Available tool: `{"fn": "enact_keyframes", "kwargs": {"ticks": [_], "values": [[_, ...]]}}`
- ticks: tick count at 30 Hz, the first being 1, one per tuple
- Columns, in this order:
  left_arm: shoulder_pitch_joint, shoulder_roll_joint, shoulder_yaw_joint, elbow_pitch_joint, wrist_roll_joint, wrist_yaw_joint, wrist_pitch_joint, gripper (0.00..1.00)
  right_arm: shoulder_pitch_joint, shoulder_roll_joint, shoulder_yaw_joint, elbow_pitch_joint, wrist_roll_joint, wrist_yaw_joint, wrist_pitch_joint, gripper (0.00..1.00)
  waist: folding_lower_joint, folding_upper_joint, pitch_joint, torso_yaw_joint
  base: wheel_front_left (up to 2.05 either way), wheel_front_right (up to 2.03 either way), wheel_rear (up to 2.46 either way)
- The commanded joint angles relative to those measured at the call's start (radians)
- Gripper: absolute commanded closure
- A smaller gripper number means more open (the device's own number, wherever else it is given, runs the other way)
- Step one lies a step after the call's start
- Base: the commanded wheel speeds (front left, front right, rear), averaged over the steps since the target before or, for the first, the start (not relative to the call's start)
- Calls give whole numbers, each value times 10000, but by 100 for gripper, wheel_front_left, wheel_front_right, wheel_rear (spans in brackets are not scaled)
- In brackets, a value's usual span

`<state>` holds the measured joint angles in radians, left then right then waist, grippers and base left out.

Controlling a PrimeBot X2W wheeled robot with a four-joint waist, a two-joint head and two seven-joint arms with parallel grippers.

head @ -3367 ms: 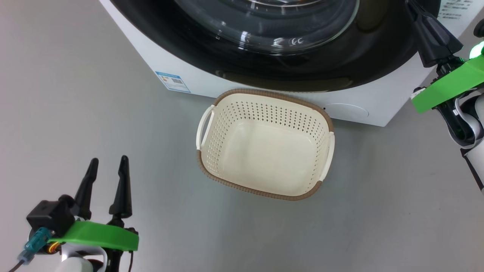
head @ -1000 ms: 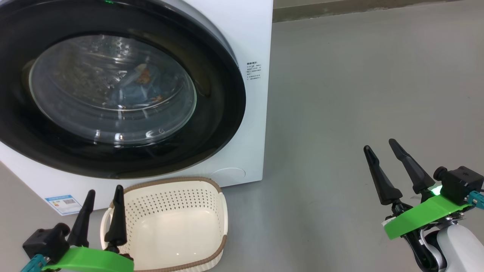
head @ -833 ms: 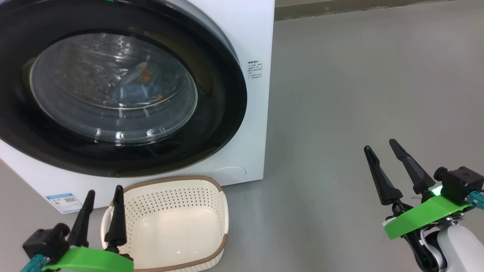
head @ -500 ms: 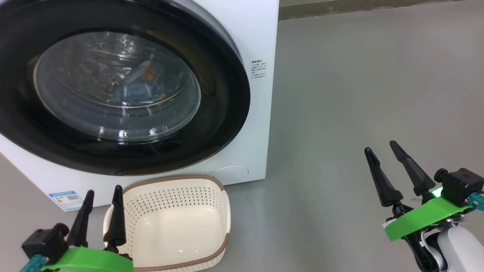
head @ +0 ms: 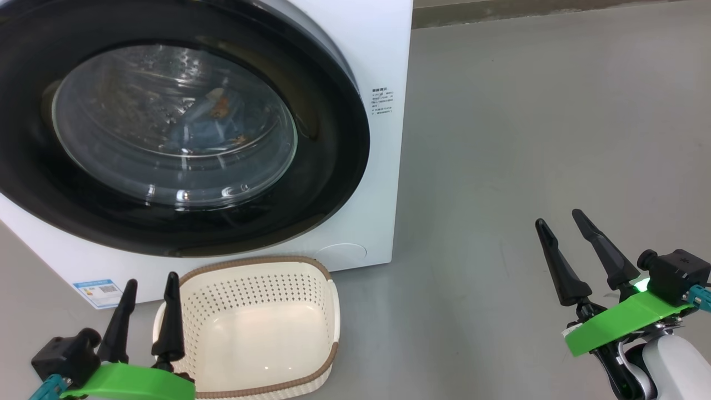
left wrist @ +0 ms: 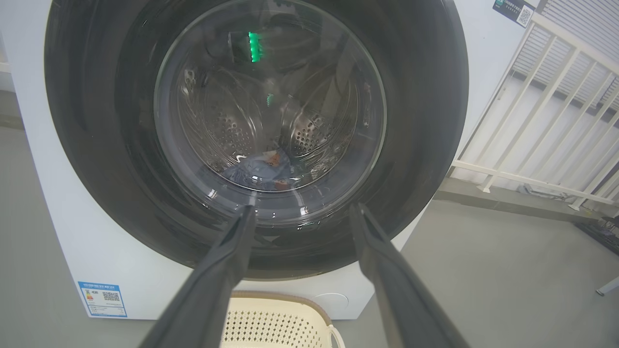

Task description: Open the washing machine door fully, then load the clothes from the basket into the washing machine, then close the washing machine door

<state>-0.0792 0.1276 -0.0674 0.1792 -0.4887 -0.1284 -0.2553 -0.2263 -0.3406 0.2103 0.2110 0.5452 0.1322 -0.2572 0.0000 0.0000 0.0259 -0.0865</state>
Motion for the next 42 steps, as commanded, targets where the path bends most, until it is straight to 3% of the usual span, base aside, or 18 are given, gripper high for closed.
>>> {"fn": "enact_keyframes", "kwargs": {"ticks": [1,12,13,23,27,42], "values": [[-213,163,345,-229,31,-23,-65,0,-15,-75,107,-228,-70,-15,-46,0,0,0,-3,1,0,0,0],[-219,116,347,-282,-137,-23,-65,0,-28,-78,107,-241,-55,-15,-46,0,0,0,23,9,0,0,0],[3,-47,-1,8,-121,4,0,100,11,12,11,30,4,0,0,100,0,0,22,10,0,0,0],[172,-255,34,328,-755,4,213,100,275,350,-73,347,634,-1,194,100,22,0,-16,59,0,0,0],[151,-272,92,351,-1112,3,330,100,304,426,-167,355,988,-1,303,100,2,0,-6,86,0,0,0],[80,-337,320,402,-2435,0,771,100,413,719,-528,358,2290,-3,715,100,0,0,-30,189,0,0,0]]}}
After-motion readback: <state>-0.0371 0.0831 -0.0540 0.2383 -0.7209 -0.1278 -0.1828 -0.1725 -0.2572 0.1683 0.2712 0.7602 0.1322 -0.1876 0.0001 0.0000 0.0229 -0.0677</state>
